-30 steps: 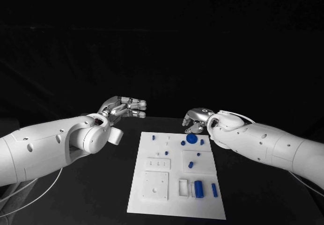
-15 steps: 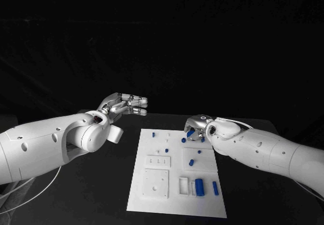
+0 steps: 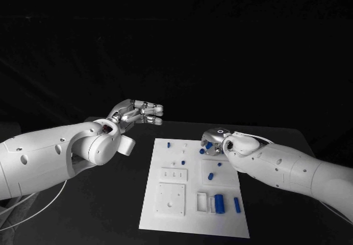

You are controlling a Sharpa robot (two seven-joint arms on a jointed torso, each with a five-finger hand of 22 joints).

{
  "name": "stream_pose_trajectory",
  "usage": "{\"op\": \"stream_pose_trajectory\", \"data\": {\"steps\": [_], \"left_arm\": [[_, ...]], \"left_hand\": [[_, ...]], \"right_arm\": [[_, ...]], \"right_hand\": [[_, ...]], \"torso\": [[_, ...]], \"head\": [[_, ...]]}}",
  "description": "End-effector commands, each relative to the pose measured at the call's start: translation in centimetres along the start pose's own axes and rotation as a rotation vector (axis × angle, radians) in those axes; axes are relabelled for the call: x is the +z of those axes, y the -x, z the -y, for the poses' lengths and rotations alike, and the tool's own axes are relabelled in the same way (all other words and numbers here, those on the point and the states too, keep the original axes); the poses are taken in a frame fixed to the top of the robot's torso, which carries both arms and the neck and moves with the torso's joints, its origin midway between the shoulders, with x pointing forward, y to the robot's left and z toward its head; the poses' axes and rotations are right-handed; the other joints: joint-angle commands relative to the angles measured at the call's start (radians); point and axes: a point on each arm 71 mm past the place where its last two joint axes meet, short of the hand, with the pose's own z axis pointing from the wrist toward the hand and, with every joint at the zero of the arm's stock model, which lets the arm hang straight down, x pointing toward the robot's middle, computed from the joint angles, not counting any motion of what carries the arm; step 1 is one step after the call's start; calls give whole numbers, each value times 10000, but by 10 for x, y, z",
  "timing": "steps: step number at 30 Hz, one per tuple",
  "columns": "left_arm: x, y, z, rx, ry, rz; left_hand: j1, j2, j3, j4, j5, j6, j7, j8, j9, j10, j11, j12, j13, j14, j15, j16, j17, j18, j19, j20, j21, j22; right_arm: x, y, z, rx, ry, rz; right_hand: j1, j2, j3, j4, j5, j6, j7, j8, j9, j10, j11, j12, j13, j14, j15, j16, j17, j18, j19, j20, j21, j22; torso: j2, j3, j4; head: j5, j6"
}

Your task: Assemble the parts on the task board

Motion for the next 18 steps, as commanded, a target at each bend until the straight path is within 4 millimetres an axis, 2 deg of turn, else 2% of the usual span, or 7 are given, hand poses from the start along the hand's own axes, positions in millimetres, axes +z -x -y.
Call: {"op": "stream_pose_trajectory", "data": {"steps": [1,4,9,18], "left_arm": [[0,-3,4,40,-102,-249],[0,-4,5,60,-124,-278],[0,-5,7,74,-160,-315],[-1,-6,11,82,-217,-355]], "left_hand": [[18,-105,3,68,-59,-83,-2,-35,4,-63,-2,-23,8,21,61,-44,-9,-127,25,20,-54,5],[23,-115,-2,96,-62,-81,-2,-34,4,-65,-1,-22,8,22,63,-51,-9,-128,33,22,-76,6],[23,-115,-2,96,-62,-81,-2,-34,4,-65,-1,-22,8,22,63,-51,-9,-128,33,22,-76,6],[30,-124,-5,136,-59,-81,-1,-35,3,-75,2,-24,8,26,65,-60,-7,-128,45,23,-104,8]], "right_arm": [[1,0,0,-213,-80,94],[1,0,0,-222,-113,92],[2,0,0,-250,-168,106],[2,0,0,-272,-227,144]], "right_hand": [[-45,-27,264,-35,-216,26,-5,-49,-19,119,5,6,-7,-45,10,50,4,171,-94,-16,88,193],[-157,-103,708,-39,-393,-111,-18,-46,-26,267,-23,5,-6,-54,-7,103,-19,165,-194,-39,180,528],[-205,-111,1015,-5,-560,-94,-12,-47,-26,364,-38,4,-7,-58,-16,141,-45,172,-244,-45,176,806],[-387,-139,1541,140,-700,62,-1,-43,-24,588,-87,2,-6,-68,-46,195,-64,132,-246,-96,59,1134]], "torso": [[101,-15,43],[164,-20,65],[251,-23,94],[345,-33,95]], "head": [[-28,33],[-36,51],[-52,60],[-83,61]]}}
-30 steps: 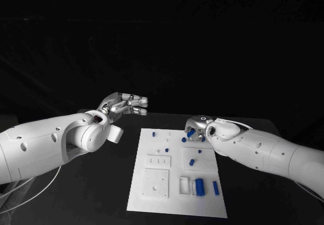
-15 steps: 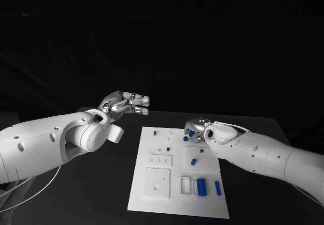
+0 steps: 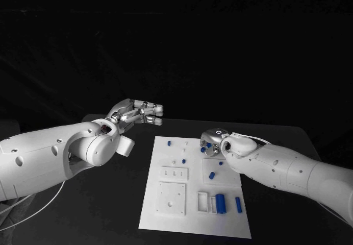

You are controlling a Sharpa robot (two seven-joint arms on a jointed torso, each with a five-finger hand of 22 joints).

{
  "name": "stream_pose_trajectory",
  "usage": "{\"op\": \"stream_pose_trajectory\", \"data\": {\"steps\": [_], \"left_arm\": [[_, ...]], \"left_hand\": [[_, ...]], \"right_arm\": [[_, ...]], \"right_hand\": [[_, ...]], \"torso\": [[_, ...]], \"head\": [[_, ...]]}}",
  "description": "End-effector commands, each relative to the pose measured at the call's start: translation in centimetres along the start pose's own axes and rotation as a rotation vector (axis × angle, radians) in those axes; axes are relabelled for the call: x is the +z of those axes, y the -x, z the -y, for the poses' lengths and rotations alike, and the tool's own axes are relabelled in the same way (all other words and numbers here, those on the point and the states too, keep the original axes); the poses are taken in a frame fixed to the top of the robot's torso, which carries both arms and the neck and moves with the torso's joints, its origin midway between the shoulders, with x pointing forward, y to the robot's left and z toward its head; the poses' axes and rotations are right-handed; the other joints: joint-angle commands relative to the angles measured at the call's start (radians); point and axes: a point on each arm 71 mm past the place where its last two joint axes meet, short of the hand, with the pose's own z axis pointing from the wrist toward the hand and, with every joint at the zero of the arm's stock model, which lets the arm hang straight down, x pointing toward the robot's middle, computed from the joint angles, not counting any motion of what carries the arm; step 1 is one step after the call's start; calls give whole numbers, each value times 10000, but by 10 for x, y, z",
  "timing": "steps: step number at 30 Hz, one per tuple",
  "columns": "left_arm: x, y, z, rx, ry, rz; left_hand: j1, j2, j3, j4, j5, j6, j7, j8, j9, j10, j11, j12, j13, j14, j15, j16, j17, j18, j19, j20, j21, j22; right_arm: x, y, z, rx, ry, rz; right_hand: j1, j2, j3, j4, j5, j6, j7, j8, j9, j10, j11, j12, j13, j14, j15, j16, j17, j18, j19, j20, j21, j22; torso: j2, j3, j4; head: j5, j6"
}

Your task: Assemble the parts on the task board

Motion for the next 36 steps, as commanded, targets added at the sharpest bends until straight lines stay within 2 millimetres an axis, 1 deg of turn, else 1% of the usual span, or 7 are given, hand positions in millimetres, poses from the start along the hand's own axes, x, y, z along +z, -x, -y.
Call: {"op": "stream_pose_trajectory", "data": {"steps": [1,5,12,22,30,35,36], "left_arm": [[0,-2,3,5,-113,-193],[0,-2,5,12,-133,-201],[0,-2,6,14,-148,-228],[1,-2,7,25,-150,-211],[1,-1,7,35,-149,-192],[1,1,8,60,-169,-140],[1,1,8,65,-173,-128]], "left_hand": [[-10,-85,-4,81,-59,-81,-1,-35,3,-75,2,-24,9,24,66,-59,-8,-129,46,23,-62,7],[-10,-85,-4,81,-59,-81,-1,-35,3,-75,2,-24,9,24,66,-59,-8,-129,46,23,-62,7],[10,-110,-6,152,-60,-100,3,-36,1,-92,7,-24,9,32,67,-69,-4,-127,72,24,-108,12],[30,-124,-3,178,-59,-110,7,-37,1,-109,12,-24,9,37,67,-72,-2,-125,88,23,-125,14],[64,-149,3,180,-55,-134,15,-39,-1,-126,17,-23,9,42,66,-73,0,-124,98,22,-141,17],[74,-153,9,183,-54,-142,18,-36,0,-145,24,-26,8,44,67,-74,1,-124,103,22,-147,18],[74,-153,9,183,-54,-142,18,-36,0,-145,24,-26,8,44,67,-74,1,-124,103,22,-147,18]], "right_arm": [[0,0,0,-158,-56,45],[0,0,0,-156,-61,34],[0,-1,0,-155,-71,17],[0,-1,-3,-109,-77,100],[-1,3,-1,56,-425,655],[-3,9,0,126,-618,1167],[-3,12,0,137,-648,1305]], "right_hand": [[-125,33,128,25,-76,135,6,-42,-6,167,-1,1,-6,-37,-21,60,-16,126,-43,-53,-50,59],[-230,50,404,130,-277,333,-3,-38,0,443,-68,3,-1,-41,-64,58,-30,45,-71,-123,-99,186],[-270,142,716,277,-550,735,-89,-26,21,990,-226,7,10,-39,-171,38,-46,-169,-84,-327,-170,336],[-308,333,785,506,-647,1193,-228,-23,41,1494,-404,9,17,-11,-306,14,-17,-561,82,-663,-501,382],[-202,427,902,412,-653,1566,-317,-21,48,1889,-532,14,19,-33,-438,99,84,-876,206,-1019,-600,510],[-189,387,1010,361,-652,1617,-325,-26,44,1935,-546,13,19,-44,-465,118,127,-957,177,-1111,-591,730],[-196,380,1031,368,-651,1618,-327,-28,44,1935,-547,14,19,-43,-466,120,132,-960,175,-1116,-593,765]], "torso": [[55,-7,-7],[68,6,-12],[66,5,4],[74,2,-8],[75,-6,-8],[75,-19,-12],[73,-11,-8]], "head": [[8,-3],[11,-27],[1,-70],[-1,-91],[-10,-80],[18,-28],[19,-30]]}}
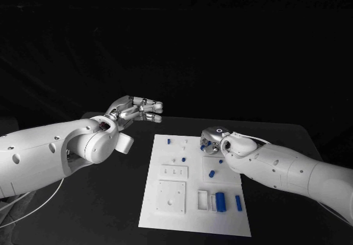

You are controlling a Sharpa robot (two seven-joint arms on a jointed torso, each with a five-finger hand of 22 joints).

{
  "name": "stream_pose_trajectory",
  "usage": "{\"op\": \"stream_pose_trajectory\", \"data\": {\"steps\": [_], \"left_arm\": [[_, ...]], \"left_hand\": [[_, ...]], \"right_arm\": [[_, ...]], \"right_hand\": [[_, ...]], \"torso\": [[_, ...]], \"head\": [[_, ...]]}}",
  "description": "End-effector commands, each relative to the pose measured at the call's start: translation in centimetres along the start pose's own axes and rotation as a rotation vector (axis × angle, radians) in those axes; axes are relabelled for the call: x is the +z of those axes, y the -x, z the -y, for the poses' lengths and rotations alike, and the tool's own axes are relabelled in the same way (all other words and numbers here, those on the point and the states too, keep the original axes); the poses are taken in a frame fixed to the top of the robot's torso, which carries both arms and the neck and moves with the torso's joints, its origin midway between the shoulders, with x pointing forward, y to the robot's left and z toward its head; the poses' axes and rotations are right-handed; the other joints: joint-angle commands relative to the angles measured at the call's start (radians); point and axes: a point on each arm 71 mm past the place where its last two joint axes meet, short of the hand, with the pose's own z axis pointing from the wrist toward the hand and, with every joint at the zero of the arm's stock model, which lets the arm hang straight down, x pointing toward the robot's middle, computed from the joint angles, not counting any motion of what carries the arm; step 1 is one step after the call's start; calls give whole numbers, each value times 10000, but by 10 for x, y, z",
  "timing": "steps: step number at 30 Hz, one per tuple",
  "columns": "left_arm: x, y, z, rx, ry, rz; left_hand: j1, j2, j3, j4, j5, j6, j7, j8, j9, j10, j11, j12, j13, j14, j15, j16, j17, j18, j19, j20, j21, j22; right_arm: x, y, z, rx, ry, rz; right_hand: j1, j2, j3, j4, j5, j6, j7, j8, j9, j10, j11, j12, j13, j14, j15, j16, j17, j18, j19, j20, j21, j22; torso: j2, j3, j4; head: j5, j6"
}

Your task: Assemble the parts on the task board

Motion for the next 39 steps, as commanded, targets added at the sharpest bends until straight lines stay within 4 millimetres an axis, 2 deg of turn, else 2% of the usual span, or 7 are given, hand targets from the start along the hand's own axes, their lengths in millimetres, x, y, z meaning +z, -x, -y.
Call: {"op": "stream_pose_trajectory", "data": {"steps": [1,6,11,15,24,33,39], "left_arm": [[1,-1,2,5,-97,-118],[1,1,2,26,-105,-69],[1,1,3,37,-109,-48],[2,1,3,41,-109,-51],[7,-2,2,52,-127,-129],[12,-7,2,44,-147,-234],[14,-8,1,50,-155,-252]], "left_hand": [[29,-109,10,45,-54,-80,9,-36,0,-74,24,-26,9,7,33,-36,0,-123,68,-13,-33,10],[28,-113,9,47,-55,-83,10,-37,0,-76,25,-25,9,7,34,-37,0,-123,69,-13,-35,10],[24,-131,3,57,-57,-96,16,-38,0,-85,28,-23,10,9,35,-38,1,-122,74,-11,-43,11],[24,-131,3,57,-57,-96,16,-38,0,-85,28,-23,10,9,35,-38,1,-122,74,-11,-43,11],[36,-132,15,89,-63,-77,11,-35,3,-86,28,-22,10,-1,40,-51,-2,-122,78,-7,-73,13],[36,-132,15,89,-63,-77,11,-35,3,-86,28,-22,10,-1,40,-51,-2,-122,78,-7,-73,13],[30,-138,22,99,-66,-90,17,-35,4,-130,47,-24,10,-105,83,-129,-30,-131,23,26,-138,-1]], "right_arm": [[0,10,1,39,-352,812],[2,25,-3,79,-427,1553],[7,35,-11,118,-435,1973],[11,39,-20,160,-394,2152],[21,42,-40,200,-218,2222],[27,41,-52,191,-98,2113],[27,38,-52,129,-165,1894]], "right_hand": [[32,-5,96,30,3,62,10,25,20,67,10,14,15,18,-70,59,18,-106,7,-64,-48,79],[29,-90,152,89,8,85,1,25,19,73,6,12,13,22,-75,62,39,-115,12,-80,-85,246],[26,-124,180,162,-2,93,-1,24,18,75,4,13,13,19,-78,60,51,-124,24,-81,-146,332],[29,-152,203,204,-5,85,-1,25,18,55,9,12,11,18,-76,49,52,-132,33,-84,-197,368],[26,-215,283,288,-1,65,1,25,18,31,12,16,13,22,-79,21,54,-146,81,-95,-340,490],[38,-248,230,313,1,47,7,23,16,8,21,13,12,25,-74,-7,50,-145,130,-85,-523,667],[30,-253,212,306,1,23,10,25,17,-22,29,12,11,23,-69,-29,37,-148,138,-83,-585,718]], "torso": [[-7,-3,8],[6,17,12],[10,6,30],[23,15,52],[49,-26,55],[163,-145,160],[233,-201,196]], "head": [[26,22],[57,74],[98,140],[133,152],[215,181],[212,226],[230,230]]}}
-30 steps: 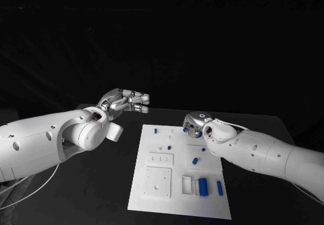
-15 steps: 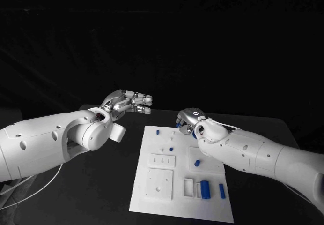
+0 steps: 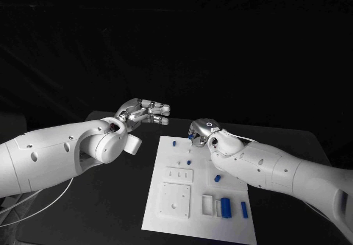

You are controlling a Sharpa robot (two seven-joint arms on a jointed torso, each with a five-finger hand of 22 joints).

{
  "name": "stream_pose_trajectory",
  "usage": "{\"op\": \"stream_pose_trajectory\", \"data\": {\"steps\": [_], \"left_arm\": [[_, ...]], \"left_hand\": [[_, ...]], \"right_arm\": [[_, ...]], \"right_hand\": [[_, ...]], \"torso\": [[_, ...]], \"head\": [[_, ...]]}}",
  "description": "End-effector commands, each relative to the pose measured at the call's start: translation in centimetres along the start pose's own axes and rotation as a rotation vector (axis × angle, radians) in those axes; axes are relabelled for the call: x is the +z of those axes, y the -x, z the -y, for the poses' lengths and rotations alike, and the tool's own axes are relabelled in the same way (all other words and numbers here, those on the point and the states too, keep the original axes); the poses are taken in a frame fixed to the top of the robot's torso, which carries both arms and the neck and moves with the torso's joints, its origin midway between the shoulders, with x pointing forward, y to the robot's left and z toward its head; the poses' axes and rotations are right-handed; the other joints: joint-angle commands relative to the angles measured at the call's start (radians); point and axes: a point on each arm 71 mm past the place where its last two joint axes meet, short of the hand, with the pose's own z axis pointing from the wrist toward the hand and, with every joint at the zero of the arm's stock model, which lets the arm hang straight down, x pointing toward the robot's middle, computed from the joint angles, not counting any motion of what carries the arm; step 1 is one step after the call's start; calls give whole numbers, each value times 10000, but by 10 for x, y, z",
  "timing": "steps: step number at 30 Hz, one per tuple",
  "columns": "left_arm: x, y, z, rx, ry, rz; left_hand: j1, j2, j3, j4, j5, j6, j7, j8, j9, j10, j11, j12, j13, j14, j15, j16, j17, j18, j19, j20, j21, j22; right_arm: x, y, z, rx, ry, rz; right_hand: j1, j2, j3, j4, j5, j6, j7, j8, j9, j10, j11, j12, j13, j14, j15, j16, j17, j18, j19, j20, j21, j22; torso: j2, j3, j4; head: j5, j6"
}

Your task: Assemble the parts on the task board

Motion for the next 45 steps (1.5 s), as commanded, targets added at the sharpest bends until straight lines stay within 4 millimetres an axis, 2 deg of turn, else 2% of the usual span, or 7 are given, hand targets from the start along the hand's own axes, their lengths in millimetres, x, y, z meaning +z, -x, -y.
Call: {"op": "stream_pose_trajectory", "data": {"steps": [1,6,12,20,29,39,45], "left_arm": [[1,-3,1,-22,-114,-196],[3,-3,1,-14,-110,-200],[6,-5,0,-9,-103,-226],[7,-7,-1,-18,-91,-284],[7,-7,-1,-20,-91,-289],[7,-7,-1,-26,-91,-310],[8,-8,-1,-32,-88,-338]], "left_hand": [[-16,-91,-5,69,-66,-60,-17,-36,4,-111,21,-23,11,-115,68,-133,-41,-131,-13,48,-78,-9],[-20,-92,4,67,-66,-66,-15,-36,6,-125,28,-23,11,-102,95,-310,-37,-99,-36,95,-161,-12],[-23,-87,8,69,-63,-64,-17,-35,7,-134,29,-23,11,-99,98,-335,-33,-97,-37,99,-178,-11],[-23,-87,8,69,-63,-64,-17,-35,7,-134,29,-23,11,-99,98,-335,-33,-97,-37,99,-178,-11],[-31,-93,4,72,-71,-74,-13,-36,6,-149,36,-24,11,-87,101,-368,-20,-91,-21,103,-211,-8],[-31,-93,4,72,-71,-74,-13,-36,6,-149,36,-24,11,-87,101,-368,-20,-91,-21,103,-211,-8],[-31,-93,4,72,-71,-74,-13,-36,6,-149,36,-24,11,-87,101,-368,-20,-91,-21,103,-211,-8]], "right_arm": [[0,-3,1,-198,-35,-232],[-1,-6,0,-229,-40,-382],[-2,-9,-1,-243,-11,-540],[-2,-12,1,-321,-88,-807],[-2,-14,2,-356,-167,-913],[-1,-14,4,-385,-285,-820],[-1,-14,3,-362,-268,-778]], "right_hand": [[-19,-118,-32,28,10,34,-20,71,11,-20,28,13,15,-8,-40,-28,-1,-48,65,-13,-38,24],[-23,-120,-55,18,14,26,-17,68,10,-24,30,12,15,-1,-40,-34,-7,-48,84,-11,-94,76],[-40,-118,-80,13,14,21,-19,69,10,-31,31,12,15,-2,-40,-41,-13,-52,103,-9,-166,123],[-62,-107,-97,4,14,9,-16,71,11,-47,35,15,16,-2,-36,-54,-23,-58,127,-7,-255,181],[-74,-104,-126,-17,17,-13,-10,69,10,-66,41,13,15,-1,-34,-76,-41,-60,157,-4,-374,265],[-105,-123,-118,-1,15,-64,-2,66,6,-124,57,12,14,1,-21,-96,-53,-63,187,1,-458,322],[-117,-171,-96,10,12,-162,27,63,0,-242,96,11,12,8,13,-97,-56,-28,207,37,-530,375]], "torso": [[65,-53,27],[103,-85,8],[145,-105,31],[152,-98,-3],[150,-92,45],[154,-113,19],[166,-117,40]], "head": [[9,-8],[35,5],[44,-8],[59,-53],[25,-84],[52,-106],[67,-117]]}}
